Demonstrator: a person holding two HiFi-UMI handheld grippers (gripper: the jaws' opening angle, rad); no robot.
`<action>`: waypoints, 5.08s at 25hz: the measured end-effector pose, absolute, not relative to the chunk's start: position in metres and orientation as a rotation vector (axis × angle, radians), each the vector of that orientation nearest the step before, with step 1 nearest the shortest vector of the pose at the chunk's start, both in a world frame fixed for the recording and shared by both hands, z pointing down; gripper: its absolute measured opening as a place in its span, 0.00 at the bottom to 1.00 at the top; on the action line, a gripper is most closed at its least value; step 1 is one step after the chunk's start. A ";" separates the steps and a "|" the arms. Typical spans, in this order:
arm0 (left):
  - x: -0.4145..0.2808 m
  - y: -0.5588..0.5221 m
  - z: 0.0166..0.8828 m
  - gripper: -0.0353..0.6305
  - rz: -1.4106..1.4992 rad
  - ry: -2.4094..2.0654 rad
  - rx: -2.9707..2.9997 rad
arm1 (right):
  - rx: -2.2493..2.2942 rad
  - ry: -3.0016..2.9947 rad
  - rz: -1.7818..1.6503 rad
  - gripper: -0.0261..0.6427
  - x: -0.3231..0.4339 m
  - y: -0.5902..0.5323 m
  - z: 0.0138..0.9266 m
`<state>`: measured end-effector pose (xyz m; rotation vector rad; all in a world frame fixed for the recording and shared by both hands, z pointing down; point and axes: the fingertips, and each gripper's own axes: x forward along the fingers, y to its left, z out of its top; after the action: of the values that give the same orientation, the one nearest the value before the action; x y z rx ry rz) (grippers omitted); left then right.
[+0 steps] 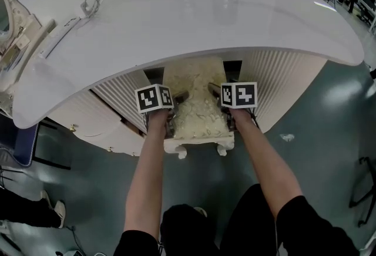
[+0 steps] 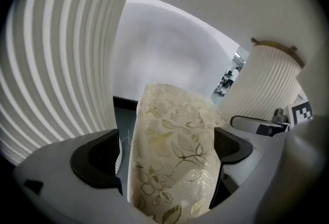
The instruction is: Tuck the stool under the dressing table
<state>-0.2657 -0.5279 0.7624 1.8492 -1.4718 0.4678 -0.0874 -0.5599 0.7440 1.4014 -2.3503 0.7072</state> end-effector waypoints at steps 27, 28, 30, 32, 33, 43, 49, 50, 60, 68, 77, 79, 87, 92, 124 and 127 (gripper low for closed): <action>-0.213 -0.437 0.590 0.06 0.276 -2.005 2.300 | 1.353 -2.642 -0.076 0.05 -0.159 -0.452 0.572; -0.212 -0.431 0.585 0.06 0.254 -1.989 2.291 | 1.353 -2.635 -0.059 0.05 -0.159 -0.444 0.567; -0.211 -0.416 0.580 0.06 0.232 -1.941 2.255 | 1.349 -2.619 -0.002 0.05 -0.157 -0.426 0.559; -0.211 -0.400 0.574 0.06 0.243 -1.909 2.217 | 1.336 -2.606 0.060 0.05 -0.157 -0.410 0.550; -0.212 -0.393 0.568 0.06 0.252 -1.901 2.204 | 1.326 -2.598 0.083 0.05 -0.157 -0.402 0.545; -0.199 -0.330 0.463 0.06 0.398 -1.811 2.198 | 1.219 -2.538 0.214 0.05 -0.161 -0.336 0.443; -0.199 -0.315 0.388 0.06 0.394 -1.754 2.213 | 1.225 -2.531 0.275 0.05 -0.163 -0.317 0.369; -0.201 -0.316 0.375 0.06 0.393 -1.751 2.225 | 1.225 -2.535 0.273 0.05 -0.166 -0.318 0.356; -0.253 -0.318 0.278 0.06 0.368 -1.777 2.273 | 1.190 -2.590 0.241 0.05 -0.214 -0.320 0.252; -0.271 -0.305 0.203 0.06 0.351 -1.793 2.323 | 1.187 -2.602 0.184 0.05 -0.221 -0.311 0.187; -0.282 -0.278 0.157 0.06 0.392 -1.758 2.412 | 1.173 -2.627 0.065 0.05 -0.213 -0.287 0.140; -0.282 -0.273 0.152 0.06 0.398 -1.771 2.415 | 1.191 -2.635 0.054 0.05 -0.208 -0.286 0.132; -0.241 -0.244 0.132 0.06 0.371 -1.836 2.384 | 1.164 -2.704 0.038 0.05 -0.173 -0.256 0.115; -0.193 -0.216 0.121 0.06 0.313 -1.918 2.308 | 1.117 -2.757 0.007 0.05 -0.123 -0.230 0.102; 0.019 -0.062 0.111 0.06 0.432 -2.017 2.363 | 1.147 -2.872 -0.028 0.05 0.103 -0.075 0.098; 0.024 -0.062 0.114 0.06 0.406 -1.991 2.371 | 1.169 -2.871 -0.032 0.05 0.106 -0.075 0.098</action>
<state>0.0239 -0.0615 0.1143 2.3714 -1.9907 0.4061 0.1063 -0.0748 0.0979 1.1693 -2.8709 -0.0322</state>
